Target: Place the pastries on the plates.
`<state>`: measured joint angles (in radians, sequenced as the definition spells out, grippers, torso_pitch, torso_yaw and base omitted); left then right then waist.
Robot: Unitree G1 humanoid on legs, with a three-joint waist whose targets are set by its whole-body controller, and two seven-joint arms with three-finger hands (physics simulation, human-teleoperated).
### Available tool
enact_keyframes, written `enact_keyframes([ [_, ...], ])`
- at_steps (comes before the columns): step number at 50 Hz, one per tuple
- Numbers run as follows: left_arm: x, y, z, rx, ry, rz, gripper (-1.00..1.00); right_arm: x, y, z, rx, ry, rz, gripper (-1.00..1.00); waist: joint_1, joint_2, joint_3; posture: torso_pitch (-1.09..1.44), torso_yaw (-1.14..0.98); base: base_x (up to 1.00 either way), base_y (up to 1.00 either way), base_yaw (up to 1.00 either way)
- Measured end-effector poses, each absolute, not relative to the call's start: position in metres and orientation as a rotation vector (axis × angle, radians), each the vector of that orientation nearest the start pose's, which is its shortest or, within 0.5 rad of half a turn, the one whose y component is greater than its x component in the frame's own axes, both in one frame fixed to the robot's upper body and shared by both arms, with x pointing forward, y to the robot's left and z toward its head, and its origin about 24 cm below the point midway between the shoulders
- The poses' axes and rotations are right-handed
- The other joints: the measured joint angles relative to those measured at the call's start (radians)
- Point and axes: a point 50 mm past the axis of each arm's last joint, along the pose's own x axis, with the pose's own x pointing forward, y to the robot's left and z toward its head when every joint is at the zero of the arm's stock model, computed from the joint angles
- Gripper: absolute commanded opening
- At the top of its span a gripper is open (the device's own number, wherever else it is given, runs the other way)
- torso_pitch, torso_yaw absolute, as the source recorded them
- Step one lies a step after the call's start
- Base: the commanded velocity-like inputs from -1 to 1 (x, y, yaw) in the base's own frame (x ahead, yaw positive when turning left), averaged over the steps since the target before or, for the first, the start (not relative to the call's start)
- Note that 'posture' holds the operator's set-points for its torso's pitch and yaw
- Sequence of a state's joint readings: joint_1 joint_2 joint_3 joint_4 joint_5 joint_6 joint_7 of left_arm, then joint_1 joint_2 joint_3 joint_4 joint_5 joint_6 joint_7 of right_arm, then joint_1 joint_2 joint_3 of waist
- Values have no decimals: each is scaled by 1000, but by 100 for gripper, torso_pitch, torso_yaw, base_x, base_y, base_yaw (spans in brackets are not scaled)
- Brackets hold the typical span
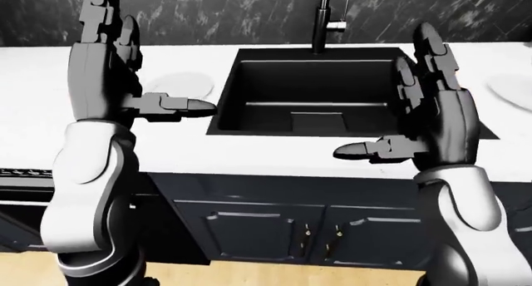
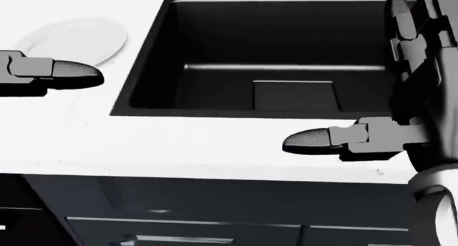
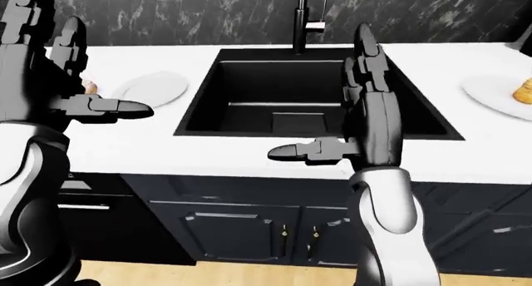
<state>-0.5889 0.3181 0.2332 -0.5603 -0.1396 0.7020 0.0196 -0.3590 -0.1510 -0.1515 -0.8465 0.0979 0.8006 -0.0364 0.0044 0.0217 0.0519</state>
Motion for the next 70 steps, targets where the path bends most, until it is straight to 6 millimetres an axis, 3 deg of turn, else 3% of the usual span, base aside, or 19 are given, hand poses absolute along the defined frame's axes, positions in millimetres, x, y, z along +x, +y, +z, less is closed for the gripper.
enact_keyframes([
  [6, 273, 190, 274, 139, -495, 60, 100, 232, -165, 243, -67, -459, -31, 100, 3, -50, 0, 0, 0, 18, 69, 0],
  [8, 274, 187, 271, 135, -485, 46, 100, 233, -167, 239, -67, -439, -44, 100, -15, -44, 10, 0, 0, 17, 70, 0],
  [12, 277, 186, 267, 135, -448, 29, 100, 236, -170, 235, -67, -401, -60, 100, -18, -60, -21, 0, 0, 18, 69, 0],
  [15, 272, 187, 275, 138, -498, 41, 100, 231, -169, 242, -71, -450, -57, 100, -30, -16, -11, 0, 0, 18, 69, 0],
  [17, 269, 187, 277, 141, -519, 42, 100, 229, -169, 245, -72, -467, -55, 100, -28, 37, -13, 0, 0, 17, 70, 0],
  [18, 269, 188, 277, 144, -517, 48, 100, 229, -168, 244, -65, -466, -48, 100, -16, 50, -16, 0, 0, 17, 69, 0],
  [20, 272, 193, 271, 140, -478, 71, 100, 233, -164, 238, -59, -427, -19, 100, 2, 50, -2, 0, 0, 18, 69, 0],
  [31, 274, 185, 277, 147, -495, 45, 100, 230, -168, 243, -58, -453, -36, 100, 8, -51, -2, 0, 0, 8, 69, 0],
  [32, 274, 184, 277, 145, -495, 42, 100, 230, -169, 243, -60, -451, -40, 100, 1, -51, -2, 0, 0, 7, 50, 0],
  [33, 274, 182, 274, 142, -486, 34, 100, 231, -171, 240, -59, -438, -50, 100, -8, -36, 6, 0, 0, 0, 0, 0],
  [37, 274, 181, 273, 147, -477, 15, 100, 234, -177, 236, -38, -405, -91, 100, -3, -38, 5, 0, 0, 0, 0, 0],
  [39, 273, 186, 273, 145, -476, 41, 100, 233, -173, 239, -38, -430, -76, 100, -9, -16, -3, 0, 0, 0, 0, 0],
  [42, 273, 195, 270, 145, -465, 85, 100, 232, -165, 237, -25, -427, -31, 100, 10, -37, 15, 0, 0, 0, 0, 0],
  [46, 273, 194, 272, 146, -470, 85, 100, 234, -166, 237, -26, -420, -33, 100, 12, -79, 2, 0, 0, 0, 0, 0],
  [53, 271, 190, 273, 147, -486, 57, 100, 233, -169, 237, -23, -426, -55, 100, 9, -44, -17, 0, 0, 0, 0, 0],
  [65, 274, 197, 268, 147, -454, 92, 100, 241, -162, 238, -1, -407, -11, 100, 9, -24, -13, 0, 0, 0, 0, -21],
  [68, 273, 198, 271, 148, -469, 106, 100, 236, -163, 240, 2, -426, -2, 100, 1, -7, -22, 0, 0, 0, 0, -96],
  [70, 273, 193, 275, 150, -486, 84, 100, 234, -166, 243, -1, -446, -21, 100, -5, -11, -24, 0, 0, 0, 0, -60],
])
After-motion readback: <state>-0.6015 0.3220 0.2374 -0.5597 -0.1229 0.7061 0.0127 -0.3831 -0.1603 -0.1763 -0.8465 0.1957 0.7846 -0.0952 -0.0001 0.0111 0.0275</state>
